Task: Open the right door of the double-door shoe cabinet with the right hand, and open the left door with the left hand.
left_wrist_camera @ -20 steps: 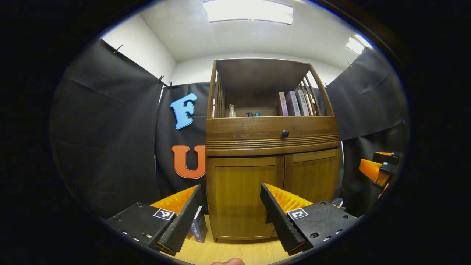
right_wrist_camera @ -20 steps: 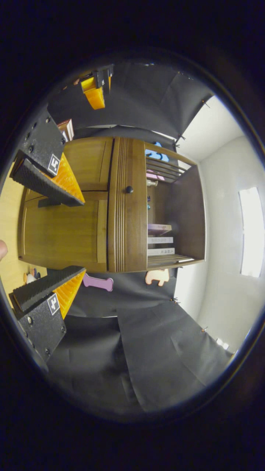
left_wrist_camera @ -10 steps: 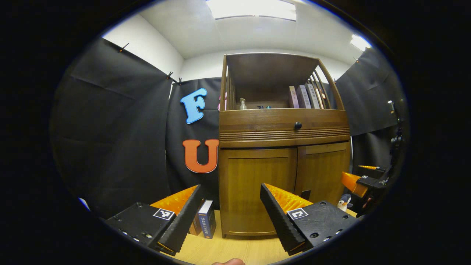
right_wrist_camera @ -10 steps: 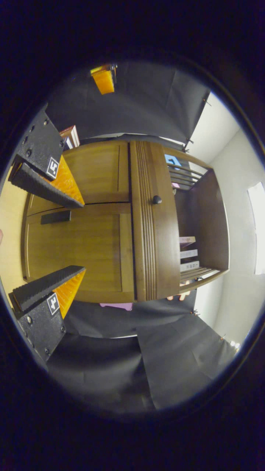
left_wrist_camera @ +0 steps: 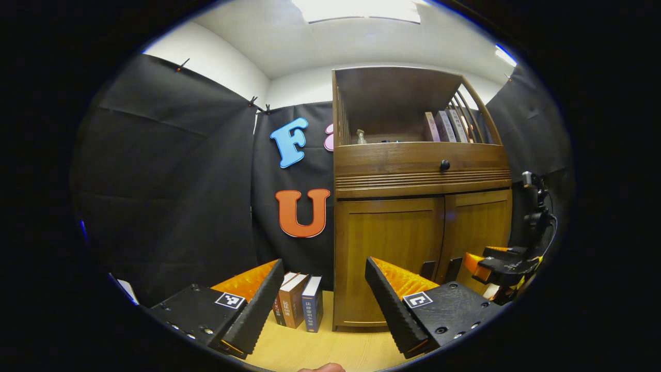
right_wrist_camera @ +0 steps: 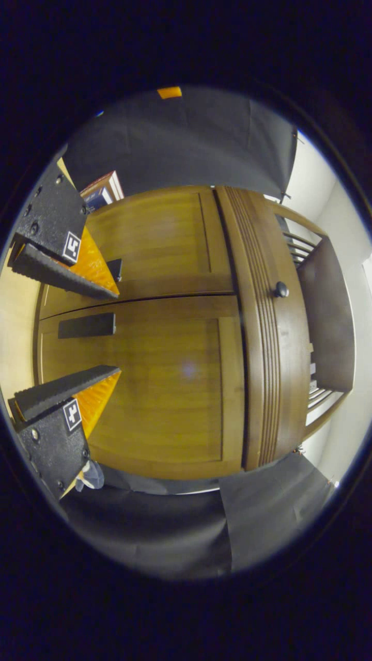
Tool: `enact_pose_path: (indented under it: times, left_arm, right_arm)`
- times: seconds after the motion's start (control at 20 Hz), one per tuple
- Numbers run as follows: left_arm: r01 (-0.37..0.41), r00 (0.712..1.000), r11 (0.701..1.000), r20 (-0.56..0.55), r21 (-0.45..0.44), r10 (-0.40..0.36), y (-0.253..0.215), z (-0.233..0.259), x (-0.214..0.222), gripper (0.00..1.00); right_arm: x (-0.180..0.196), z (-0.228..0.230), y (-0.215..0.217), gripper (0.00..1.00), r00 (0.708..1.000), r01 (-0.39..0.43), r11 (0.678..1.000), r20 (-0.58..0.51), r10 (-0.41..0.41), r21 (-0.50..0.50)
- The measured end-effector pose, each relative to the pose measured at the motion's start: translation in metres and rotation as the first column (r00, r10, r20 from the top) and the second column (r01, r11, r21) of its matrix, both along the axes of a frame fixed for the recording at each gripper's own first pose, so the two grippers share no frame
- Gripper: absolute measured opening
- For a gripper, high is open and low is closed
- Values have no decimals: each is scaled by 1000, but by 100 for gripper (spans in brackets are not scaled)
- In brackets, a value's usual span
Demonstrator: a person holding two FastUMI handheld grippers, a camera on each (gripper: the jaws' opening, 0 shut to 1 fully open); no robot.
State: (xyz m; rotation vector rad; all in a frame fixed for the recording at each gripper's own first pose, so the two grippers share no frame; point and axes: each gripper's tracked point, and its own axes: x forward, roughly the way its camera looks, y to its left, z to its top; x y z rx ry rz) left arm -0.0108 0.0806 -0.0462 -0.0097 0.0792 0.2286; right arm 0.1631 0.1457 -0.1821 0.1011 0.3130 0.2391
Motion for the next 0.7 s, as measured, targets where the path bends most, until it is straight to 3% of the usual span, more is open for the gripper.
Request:
enact_pose_path:
  times: [0.15, 0.2, 0.25, 0.35, 0.4, 0.5, 0.65, 0.7]
  left_arm:
    - [-16, 1000, 1000, -5, 4, 16, 11, -2, -2, 95]
    - [-20, 1000, 1000, -6, 7, 20, 13, -3, -3, 100]
    - [-22, 1000, 1000, -9, 9, 22, 15, -4, -4, 95]
    - [-23, 1000, 1000, -16, 8, 23, 17, -7, -4, 100]
    - [-22, 1000, 1000, -18, 7, 22, 17, -8, -4, 95]
    - [-15, 1000, 1000, -21, 1, 15, 16, -9, -4, 95]
    - [1, 1000, 1000, -18, 3, -1, 11, -8, -6, 95]
    - [2, 1000, 1000, -17, 7, -2, 10, -8, -6, 100]
  right_arm:
    - [15, -26, 6, 74, 998, 20, 999, -66, -22, -32]
    - [19, -32, 7, 70, 996, 21, 999, -81, -24, -35]
    - [19, -36, 8, 67, 995, 24, 999, -92, -27, -39]
    - [27, -43, 13, 61, 994, 16, 999, -108, -20, -34]
    - [28, -44, 17, 57, 995, 14, 1000, -102, -16, -25]
    - [30, -50, 17, 50, 993, 25, 998, -110, -30, -50]
    - [38, -65, 21, 46, 987, 29, 998, -155, -37, -55]
    - [39, -67, 22, 45, 985, 28, 998, -169, -36, -53]
